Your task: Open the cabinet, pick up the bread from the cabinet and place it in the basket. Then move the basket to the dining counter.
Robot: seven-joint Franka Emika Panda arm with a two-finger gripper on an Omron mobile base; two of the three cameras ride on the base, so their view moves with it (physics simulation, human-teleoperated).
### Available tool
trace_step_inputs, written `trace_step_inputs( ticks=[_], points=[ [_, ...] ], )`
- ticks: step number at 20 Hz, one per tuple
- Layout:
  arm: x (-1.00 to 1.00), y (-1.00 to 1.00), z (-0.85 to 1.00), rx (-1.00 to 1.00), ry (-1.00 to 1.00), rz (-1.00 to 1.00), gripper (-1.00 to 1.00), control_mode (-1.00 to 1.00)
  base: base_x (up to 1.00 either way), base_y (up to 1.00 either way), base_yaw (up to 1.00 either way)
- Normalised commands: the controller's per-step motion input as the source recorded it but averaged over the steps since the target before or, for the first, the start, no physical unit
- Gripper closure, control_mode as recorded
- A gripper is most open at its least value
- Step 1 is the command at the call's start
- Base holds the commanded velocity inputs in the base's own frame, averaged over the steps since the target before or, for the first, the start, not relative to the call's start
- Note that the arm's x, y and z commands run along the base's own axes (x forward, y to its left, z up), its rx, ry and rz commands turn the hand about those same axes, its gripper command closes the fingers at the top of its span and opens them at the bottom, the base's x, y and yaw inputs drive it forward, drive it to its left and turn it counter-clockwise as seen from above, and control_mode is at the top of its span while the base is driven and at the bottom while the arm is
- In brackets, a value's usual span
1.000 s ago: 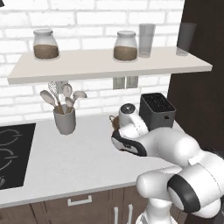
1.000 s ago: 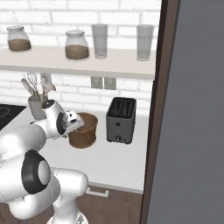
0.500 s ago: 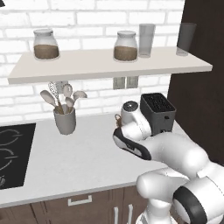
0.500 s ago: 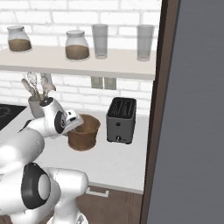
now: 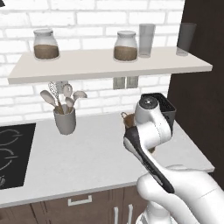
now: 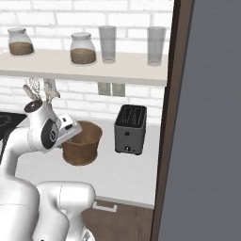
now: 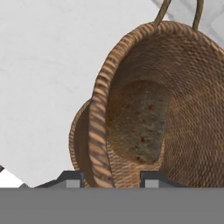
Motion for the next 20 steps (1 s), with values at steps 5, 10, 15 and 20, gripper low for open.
trace_step_inputs(
  ticks=[5, 10, 15, 20],
  points=[
    [-0.94, 0.0, 0.56, -0.02, 0.0, 0.06, 1.0, -1.0, 0.0, 0.0, 0.0],
    [-0.19, 0.07, 0.84, -0.02, 0.02, 0.08, 1.0, -1.0, 0.0, 0.0, 0.0],
    [-0.18, 0.0, 0.53, -0.14, 0.13, 0.07, 1.0, -1.0, 0.0, 0.0, 0.0],
    [-0.04, 0.0, 0.02, -0.02, 0.02, 0.0, 1.0, -1.0, 0.0, 0.0, 0.0]
  ],
)
